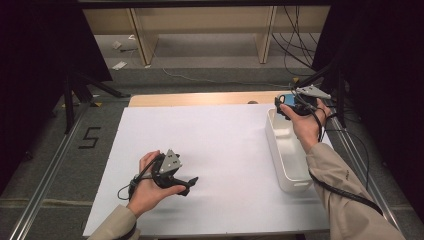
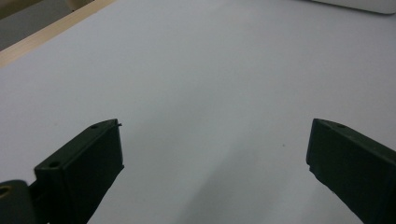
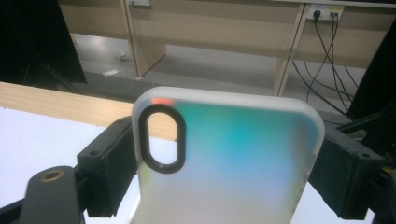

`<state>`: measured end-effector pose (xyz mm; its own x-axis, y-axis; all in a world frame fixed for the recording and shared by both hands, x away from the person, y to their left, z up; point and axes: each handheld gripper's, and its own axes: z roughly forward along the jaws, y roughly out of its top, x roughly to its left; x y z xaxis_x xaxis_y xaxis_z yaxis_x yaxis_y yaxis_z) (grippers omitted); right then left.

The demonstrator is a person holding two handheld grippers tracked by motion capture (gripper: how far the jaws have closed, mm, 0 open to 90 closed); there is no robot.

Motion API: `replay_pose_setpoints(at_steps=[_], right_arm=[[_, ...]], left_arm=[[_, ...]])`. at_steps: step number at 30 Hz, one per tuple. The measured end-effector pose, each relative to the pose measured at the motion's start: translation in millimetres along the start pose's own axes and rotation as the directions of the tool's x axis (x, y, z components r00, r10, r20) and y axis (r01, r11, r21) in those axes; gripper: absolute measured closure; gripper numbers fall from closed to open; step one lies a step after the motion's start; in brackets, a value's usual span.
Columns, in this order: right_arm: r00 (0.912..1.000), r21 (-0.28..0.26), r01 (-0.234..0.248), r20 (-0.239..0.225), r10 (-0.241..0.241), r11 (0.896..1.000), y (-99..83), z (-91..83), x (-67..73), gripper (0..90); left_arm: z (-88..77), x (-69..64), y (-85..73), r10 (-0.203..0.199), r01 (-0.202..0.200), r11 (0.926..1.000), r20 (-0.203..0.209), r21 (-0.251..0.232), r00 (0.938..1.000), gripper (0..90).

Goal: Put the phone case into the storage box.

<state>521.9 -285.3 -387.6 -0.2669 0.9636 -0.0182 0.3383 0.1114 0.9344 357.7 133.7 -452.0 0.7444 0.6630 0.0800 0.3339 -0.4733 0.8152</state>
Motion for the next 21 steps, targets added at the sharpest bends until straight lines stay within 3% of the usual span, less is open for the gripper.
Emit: replay_pose_setpoints(at_steps=[21], right_arm=[[0.9998,0.008,0.017,0.004,-0.017,1.000,-1.9,6.6,1.9,17.9]], left_arm=[[0.0,-0.1,0.0,0.001,-0.001,1.0000,0.000,0.000,1.0000,2.9]])
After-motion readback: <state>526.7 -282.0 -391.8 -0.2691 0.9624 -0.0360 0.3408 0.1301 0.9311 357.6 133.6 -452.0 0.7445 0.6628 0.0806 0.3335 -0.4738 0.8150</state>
